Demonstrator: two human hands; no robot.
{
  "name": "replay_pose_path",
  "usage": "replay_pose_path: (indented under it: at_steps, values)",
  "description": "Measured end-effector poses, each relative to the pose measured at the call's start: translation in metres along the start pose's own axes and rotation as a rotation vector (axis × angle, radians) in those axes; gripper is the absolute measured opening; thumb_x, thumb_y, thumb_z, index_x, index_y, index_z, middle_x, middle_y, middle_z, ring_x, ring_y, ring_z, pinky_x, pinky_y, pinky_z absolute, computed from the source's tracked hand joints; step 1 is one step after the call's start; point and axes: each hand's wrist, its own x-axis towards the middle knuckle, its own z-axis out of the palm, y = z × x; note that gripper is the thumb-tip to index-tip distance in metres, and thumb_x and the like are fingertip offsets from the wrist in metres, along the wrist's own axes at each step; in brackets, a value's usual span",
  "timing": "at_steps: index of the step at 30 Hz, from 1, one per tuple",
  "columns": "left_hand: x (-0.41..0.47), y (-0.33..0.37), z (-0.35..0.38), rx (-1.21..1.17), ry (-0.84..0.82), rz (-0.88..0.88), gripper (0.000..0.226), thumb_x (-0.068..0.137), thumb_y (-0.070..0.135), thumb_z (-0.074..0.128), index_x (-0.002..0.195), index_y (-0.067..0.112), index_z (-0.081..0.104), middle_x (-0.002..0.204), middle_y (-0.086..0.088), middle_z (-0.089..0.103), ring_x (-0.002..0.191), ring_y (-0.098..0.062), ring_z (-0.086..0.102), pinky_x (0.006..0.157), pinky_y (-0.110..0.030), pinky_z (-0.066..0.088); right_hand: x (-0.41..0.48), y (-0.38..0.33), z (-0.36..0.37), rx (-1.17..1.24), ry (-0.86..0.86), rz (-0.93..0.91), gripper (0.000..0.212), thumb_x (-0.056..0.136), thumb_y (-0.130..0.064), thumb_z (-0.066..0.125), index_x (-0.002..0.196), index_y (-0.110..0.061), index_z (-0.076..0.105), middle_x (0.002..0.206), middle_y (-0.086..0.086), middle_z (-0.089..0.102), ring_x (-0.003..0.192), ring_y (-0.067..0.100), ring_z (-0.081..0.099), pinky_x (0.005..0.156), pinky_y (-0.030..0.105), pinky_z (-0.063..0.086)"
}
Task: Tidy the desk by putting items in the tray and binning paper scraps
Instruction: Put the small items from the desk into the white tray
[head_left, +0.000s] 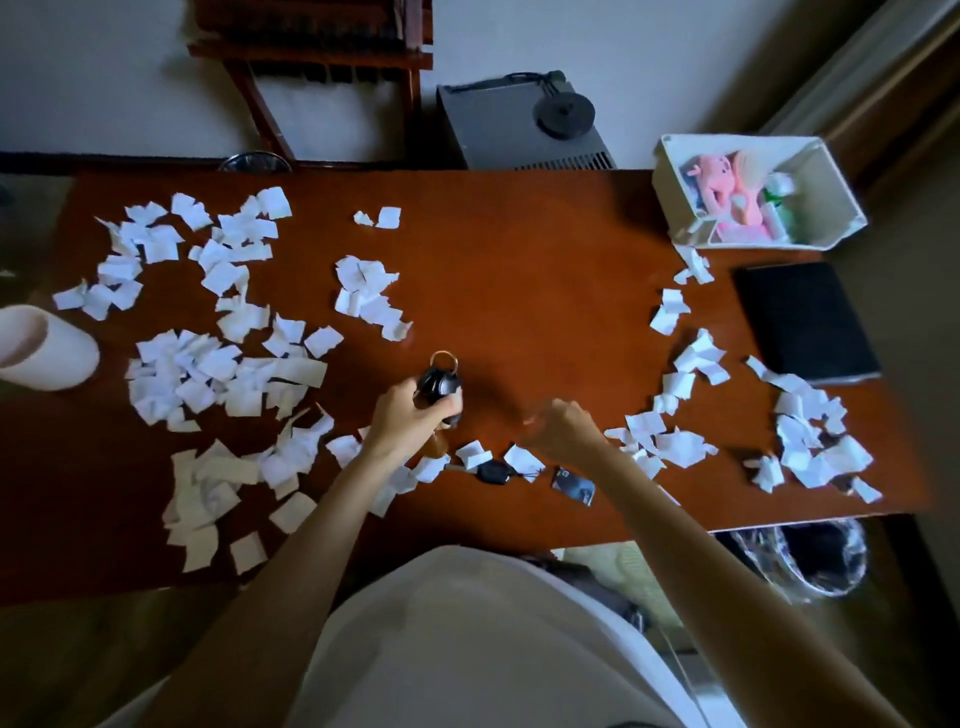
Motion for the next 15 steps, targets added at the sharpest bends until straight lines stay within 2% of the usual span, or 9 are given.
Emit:
replay_pose_path:
  at_steps: [2,4,7,11,15]
  values:
    - [-0.003,-0.002,0.009,0.012,0.011,-0.013,0.022,0.084,0.029,0.065,0.091,0.009,0.064,0.085,-0.003,0.063,0.081,-0.017,0.058,0.06,-0.017,0.038,-0.01,0.014,0.01,-0.099,-0.071,0.038,0.049,0.081,-0.029,0.071,0.122,-0.009,0.055,0.133,0.01,0.053,0.118,0.027,0.055,0.095,0.033,0.049]
    - [-0.004,-0.001,0.017,0.026,-0.012,-0.007,0.021,0.084,0.028,0.065,0.091,0.008,0.064,0.086,-0.004,0.063,0.08,-0.017,0.057,0.059,-0.017,0.037,-0.019,0.02,0.016,-0.155,-0.089,0.048,0.065,0.076,-0.033,0.075,0.13,-0.01,0.047,0.142,0.013,0.042,0.132,0.032,0.042,0.109,0.04,0.039]
    - [-0.004,0.002,0.025,0.049,-0.037,-0.013,0.023,0.083,0.028,0.065,0.09,0.006,0.063,0.085,-0.005,0.062,0.078,-0.018,0.057,0.058,-0.019,0.038,-0.022,0.022,0.028,-0.17,-0.021,0.009,0.062,0.076,-0.029,0.076,0.128,-0.01,0.046,0.139,0.013,0.04,0.128,0.031,0.044,0.106,0.039,0.043]
    - [-0.002,0.004,0.028,0.037,-0.062,-0.028,0.028,0.081,0.029,0.065,0.091,0.003,0.064,0.084,-0.007,0.063,0.078,-0.02,0.059,0.057,-0.023,0.04,-0.017,0.023,0.042,-0.208,0.076,-0.018,0.033,0.091,-0.013,0.057,0.124,-0.009,0.051,0.14,0.016,0.041,0.126,0.034,0.046,0.102,0.037,0.041]
    - [0.0,0.008,0.026,0.053,-0.058,-0.034,0.026,0.081,0.03,0.066,0.09,0.006,0.062,0.085,-0.006,0.062,0.078,-0.019,0.057,0.055,-0.02,0.038,-0.01,0.019,0.039,-0.156,0.166,0.005,0.03,0.092,-0.01,0.053,0.121,-0.004,0.056,0.131,0.019,0.052,0.118,0.036,0.053,0.099,0.038,0.044]
